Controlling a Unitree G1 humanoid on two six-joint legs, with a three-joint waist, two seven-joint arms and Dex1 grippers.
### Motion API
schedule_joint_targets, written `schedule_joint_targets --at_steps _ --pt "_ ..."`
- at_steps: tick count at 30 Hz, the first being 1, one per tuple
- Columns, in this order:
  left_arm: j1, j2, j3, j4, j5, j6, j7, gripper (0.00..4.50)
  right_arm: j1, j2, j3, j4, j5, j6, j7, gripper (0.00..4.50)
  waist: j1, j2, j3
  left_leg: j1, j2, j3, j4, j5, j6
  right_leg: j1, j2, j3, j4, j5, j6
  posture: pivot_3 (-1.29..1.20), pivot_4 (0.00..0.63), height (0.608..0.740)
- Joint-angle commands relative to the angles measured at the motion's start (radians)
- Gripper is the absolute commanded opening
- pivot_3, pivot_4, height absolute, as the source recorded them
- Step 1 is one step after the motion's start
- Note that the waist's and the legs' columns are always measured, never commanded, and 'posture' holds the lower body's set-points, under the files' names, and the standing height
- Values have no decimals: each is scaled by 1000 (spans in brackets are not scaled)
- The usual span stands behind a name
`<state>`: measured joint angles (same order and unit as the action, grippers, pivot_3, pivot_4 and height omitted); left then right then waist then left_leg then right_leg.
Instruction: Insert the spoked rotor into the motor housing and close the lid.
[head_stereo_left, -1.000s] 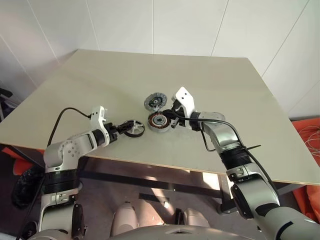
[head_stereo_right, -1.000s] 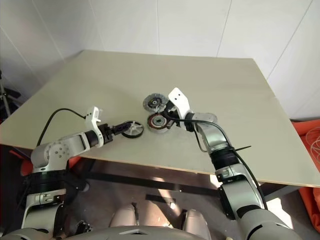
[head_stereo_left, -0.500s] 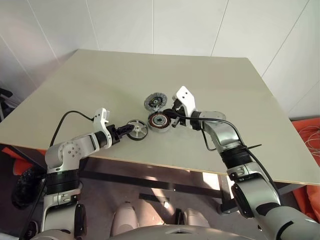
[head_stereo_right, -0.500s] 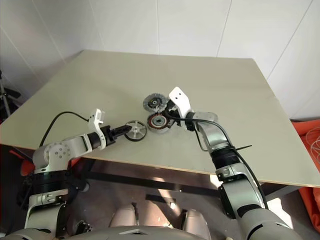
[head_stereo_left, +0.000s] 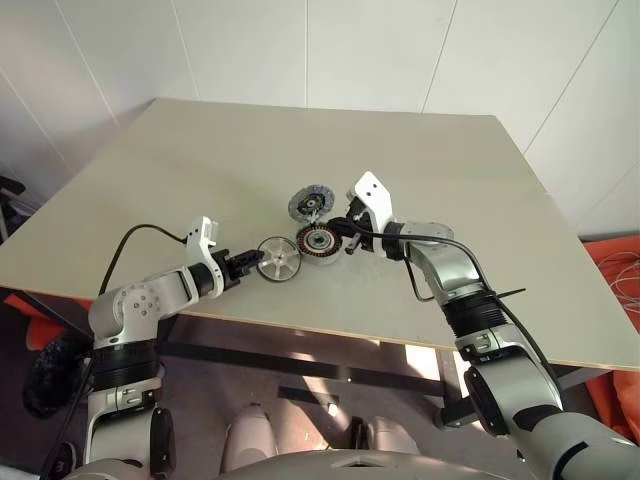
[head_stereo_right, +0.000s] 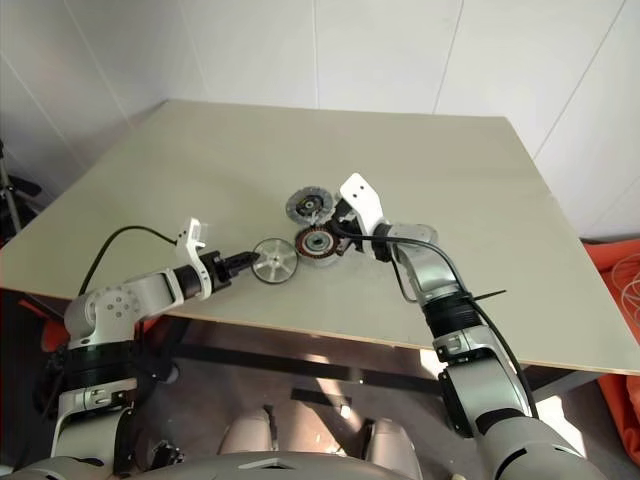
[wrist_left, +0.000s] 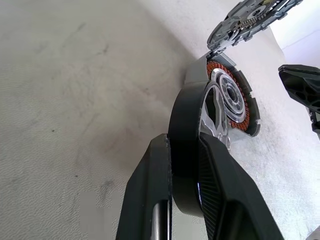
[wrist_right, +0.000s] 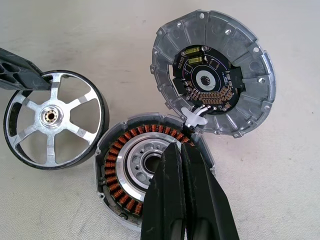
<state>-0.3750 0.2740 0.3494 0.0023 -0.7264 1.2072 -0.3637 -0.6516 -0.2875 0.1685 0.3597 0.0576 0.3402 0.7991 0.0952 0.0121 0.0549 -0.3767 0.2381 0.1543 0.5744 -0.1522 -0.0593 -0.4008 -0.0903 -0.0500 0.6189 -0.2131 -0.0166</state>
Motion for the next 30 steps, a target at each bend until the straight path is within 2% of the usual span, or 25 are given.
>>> schedule_joint_targets --at_steps 1,6,11,19,23,30 --pt "-14 -2 26 -25 -47 20 -2 382 -26 -3 -24 -38 23 2 -8 0 0 0 0 0 0 0 0 0 0 0 0 0 0 0 0 0 0 740" --pt "-20 -18 52 -40 -95 40 -2 382 -19 -10 -35 -52 46 35 5 0 1 0 0 0 0 0 0 0 0 0 0 0 0 0 0 0 0 740" --pt "-45 -77 128 -38 -197 63 17 382 -16 -52 -65 -60 79 65 23 0 3 -1 0 -1 0 0 1 0 0 0 0 0 -1 0 0 0 0 740" --pt "-90 -159 209 24 -304 57 123 382 -6 -137 -93 -63 86 84 37 0 1 -1 0 -1 0 0 0 0 0 0 0 0 -1 0 0 0 0 740" --pt "-125 -223 222 88 -328 44 198 382 27 -180 -86 -107 91 99 75 0 6 -1 1 -1 0 0 0 0 0 1 0 0 -2 0 0 0 0 740" --pt "-179 -276 233 164 -346 19 297 382 46 -203 -90 -155 102 125 89 0 5 -1 1 -2 0 0 1 -1 1 1 0 -1 -4 0 1 0 0 740"
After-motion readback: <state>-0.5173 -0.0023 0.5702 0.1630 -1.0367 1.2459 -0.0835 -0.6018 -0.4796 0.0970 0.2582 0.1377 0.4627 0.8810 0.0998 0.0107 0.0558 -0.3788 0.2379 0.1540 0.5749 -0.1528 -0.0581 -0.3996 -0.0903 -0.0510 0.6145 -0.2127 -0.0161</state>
